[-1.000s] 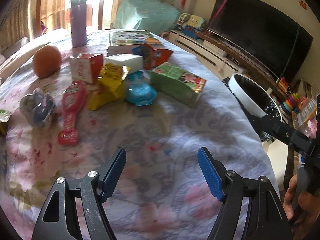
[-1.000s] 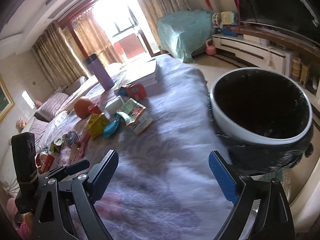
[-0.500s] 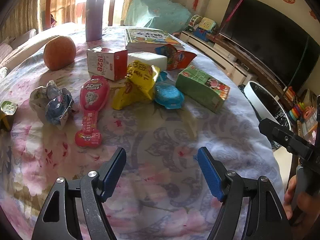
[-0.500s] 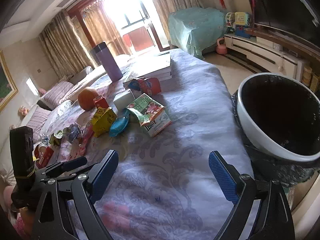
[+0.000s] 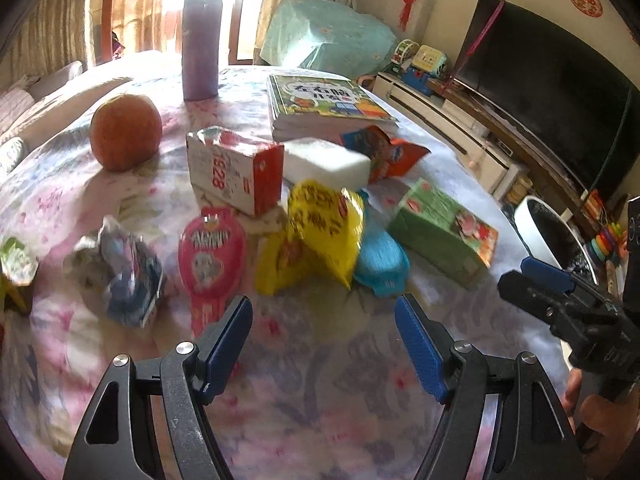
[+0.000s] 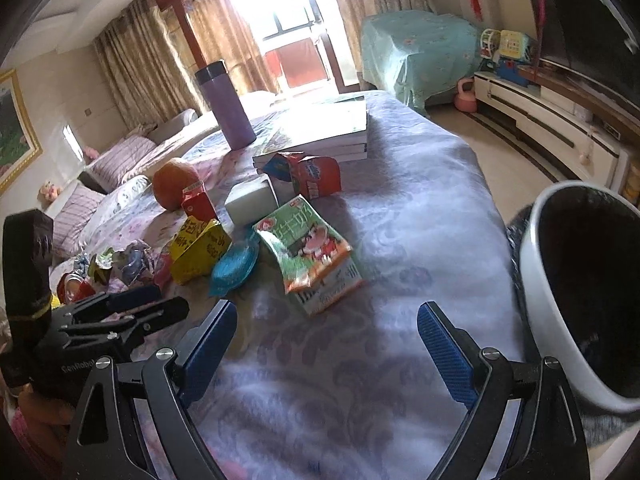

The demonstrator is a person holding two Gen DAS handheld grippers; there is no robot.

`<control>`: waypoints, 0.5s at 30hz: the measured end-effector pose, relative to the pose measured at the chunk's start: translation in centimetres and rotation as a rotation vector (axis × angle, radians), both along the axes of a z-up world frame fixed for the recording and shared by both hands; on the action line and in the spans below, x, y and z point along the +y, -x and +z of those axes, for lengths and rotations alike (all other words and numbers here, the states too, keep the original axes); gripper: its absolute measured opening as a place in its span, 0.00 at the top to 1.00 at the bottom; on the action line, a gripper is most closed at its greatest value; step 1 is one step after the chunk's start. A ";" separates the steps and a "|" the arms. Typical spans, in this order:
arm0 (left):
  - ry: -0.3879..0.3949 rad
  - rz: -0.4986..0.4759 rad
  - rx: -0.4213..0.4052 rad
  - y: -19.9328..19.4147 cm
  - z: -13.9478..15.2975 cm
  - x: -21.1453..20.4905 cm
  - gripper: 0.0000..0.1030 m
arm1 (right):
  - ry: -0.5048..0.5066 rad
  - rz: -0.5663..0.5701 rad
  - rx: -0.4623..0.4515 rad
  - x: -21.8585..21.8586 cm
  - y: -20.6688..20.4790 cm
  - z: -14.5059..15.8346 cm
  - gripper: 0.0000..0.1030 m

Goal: Collect trash
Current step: 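Move both open tools back over the table toward the yellow packet and green carton, then grasp the yellow snack packet with the left tool while the right tool grasps the green milk carton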

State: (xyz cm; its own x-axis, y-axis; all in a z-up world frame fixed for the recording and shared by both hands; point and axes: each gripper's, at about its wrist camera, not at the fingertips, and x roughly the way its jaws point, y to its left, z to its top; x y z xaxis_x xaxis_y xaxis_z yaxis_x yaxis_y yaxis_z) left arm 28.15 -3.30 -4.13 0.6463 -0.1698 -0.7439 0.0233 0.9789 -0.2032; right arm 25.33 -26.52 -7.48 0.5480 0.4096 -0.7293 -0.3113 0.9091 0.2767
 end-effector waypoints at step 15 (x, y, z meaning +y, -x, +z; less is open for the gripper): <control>0.013 -0.026 -0.007 -3.7 -0.6 0.4 0.57 | 0.105 0.102 0.031 3.6 -3.8 -2.1 0.25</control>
State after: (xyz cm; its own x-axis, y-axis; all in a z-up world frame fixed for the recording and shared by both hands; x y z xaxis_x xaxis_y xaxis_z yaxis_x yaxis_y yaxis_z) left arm 31.88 -2.94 -4.76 0.6467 -0.1964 -0.7370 0.0500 0.9751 -0.2159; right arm 29.18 -22.95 -9.55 0.4843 0.3828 -0.7867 -0.3961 0.8977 0.1929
